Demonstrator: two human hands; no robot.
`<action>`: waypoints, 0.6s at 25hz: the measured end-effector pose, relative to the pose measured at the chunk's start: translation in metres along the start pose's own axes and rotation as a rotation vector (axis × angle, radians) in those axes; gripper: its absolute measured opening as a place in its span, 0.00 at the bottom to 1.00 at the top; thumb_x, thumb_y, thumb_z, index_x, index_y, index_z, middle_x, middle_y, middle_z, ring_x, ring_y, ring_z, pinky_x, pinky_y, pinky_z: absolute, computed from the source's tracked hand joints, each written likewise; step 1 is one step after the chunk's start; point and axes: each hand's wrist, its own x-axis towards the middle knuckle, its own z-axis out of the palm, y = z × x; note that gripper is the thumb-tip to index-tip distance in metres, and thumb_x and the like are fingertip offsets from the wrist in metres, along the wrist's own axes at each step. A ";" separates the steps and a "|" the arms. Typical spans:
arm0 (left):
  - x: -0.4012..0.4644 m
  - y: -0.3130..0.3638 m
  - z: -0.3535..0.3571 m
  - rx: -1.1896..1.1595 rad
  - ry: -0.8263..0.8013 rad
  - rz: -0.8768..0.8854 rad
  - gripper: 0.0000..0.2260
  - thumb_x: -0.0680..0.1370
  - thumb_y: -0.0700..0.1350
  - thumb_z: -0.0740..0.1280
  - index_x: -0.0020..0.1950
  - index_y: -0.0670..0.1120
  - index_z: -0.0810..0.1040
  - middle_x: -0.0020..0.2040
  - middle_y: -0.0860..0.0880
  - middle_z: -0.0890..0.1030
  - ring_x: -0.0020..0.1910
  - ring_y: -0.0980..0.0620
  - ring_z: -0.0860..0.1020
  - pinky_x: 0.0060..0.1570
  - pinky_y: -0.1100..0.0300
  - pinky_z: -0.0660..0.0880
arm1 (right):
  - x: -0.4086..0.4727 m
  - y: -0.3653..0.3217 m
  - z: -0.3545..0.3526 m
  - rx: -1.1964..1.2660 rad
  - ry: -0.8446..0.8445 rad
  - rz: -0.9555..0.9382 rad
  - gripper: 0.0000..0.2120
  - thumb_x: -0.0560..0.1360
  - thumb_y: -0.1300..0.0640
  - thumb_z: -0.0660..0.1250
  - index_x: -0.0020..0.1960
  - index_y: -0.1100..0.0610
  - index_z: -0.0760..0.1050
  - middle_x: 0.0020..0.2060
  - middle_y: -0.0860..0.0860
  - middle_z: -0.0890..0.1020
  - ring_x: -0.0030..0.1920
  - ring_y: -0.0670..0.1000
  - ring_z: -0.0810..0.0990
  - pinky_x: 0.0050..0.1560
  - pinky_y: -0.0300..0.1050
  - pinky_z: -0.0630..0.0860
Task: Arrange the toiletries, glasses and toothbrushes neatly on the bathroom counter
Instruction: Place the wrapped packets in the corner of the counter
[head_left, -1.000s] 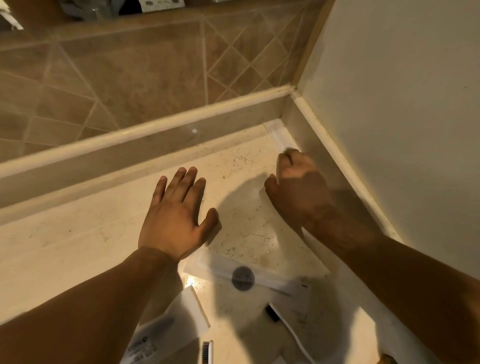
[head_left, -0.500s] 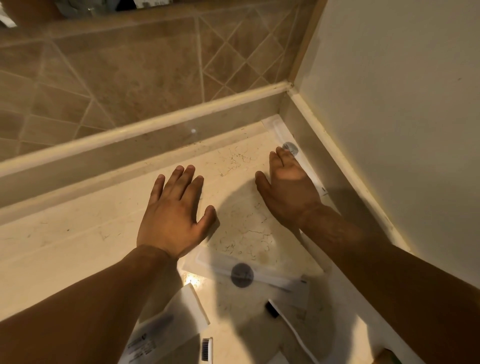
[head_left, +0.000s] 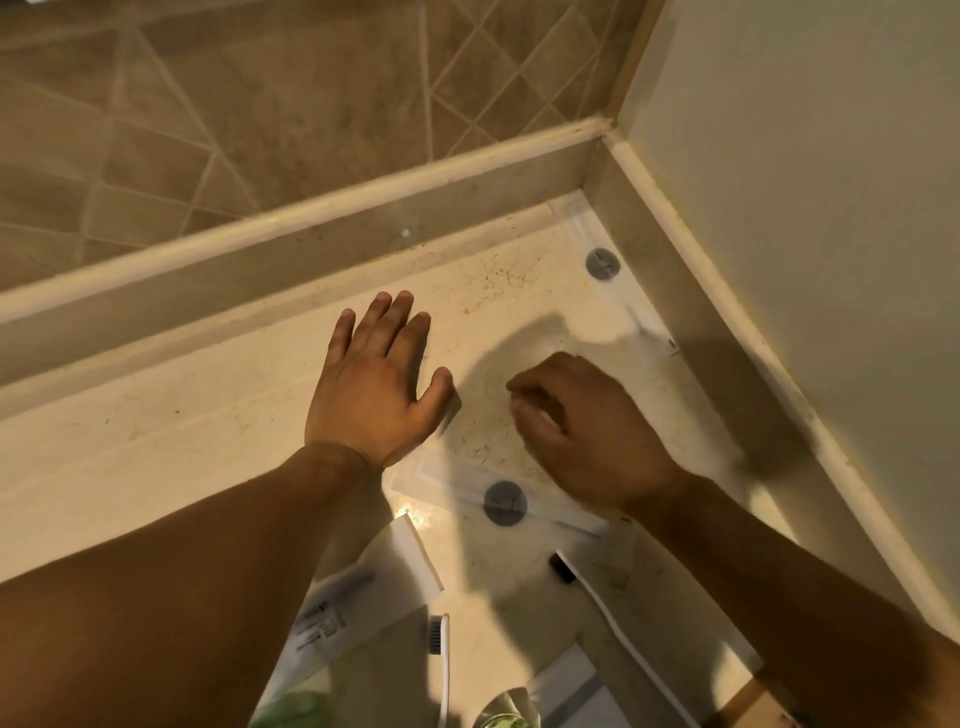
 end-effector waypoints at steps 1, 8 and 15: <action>-0.001 0.001 -0.001 -0.009 0.001 -0.004 0.31 0.81 0.62 0.52 0.80 0.48 0.67 0.83 0.47 0.61 0.83 0.49 0.54 0.82 0.48 0.44 | -0.006 -0.003 0.004 -0.017 -0.081 -0.005 0.14 0.79 0.41 0.64 0.62 0.45 0.75 0.53 0.38 0.73 0.53 0.39 0.72 0.56 0.31 0.70; -0.002 0.000 -0.002 -0.073 0.013 0.000 0.25 0.84 0.52 0.50 0.79 0.44 0.69 0.82 0.45 0.63 0.83 0.48 0.55 0.81 0.45 0.47 | -0.040 -0.011 0.026 -0.187 -0.173 -0.019 0.32 0.70 0.32 0.71 0.68 0.46 0.71 0.61 0.47 0.72 0.58 0.46 0.69 0.64 0.43 0.71; 0.000 -0.001 0.001 -0.115 0.073 -0.077 0.24 0.82 0.47 0.56 0.77 0.41 0.69 0.82 0.41 0.63 0.83 0.44 0.55 0.82 0.45 0.46 | -0.031 0.003 0.025 -0.083 0.002 0.174 0.15 0.77 0.41 0.69 0.59 0.47 0.75 0.52 0.43 0.76 0.52 0.44 0.74 0.56 0.40 0.75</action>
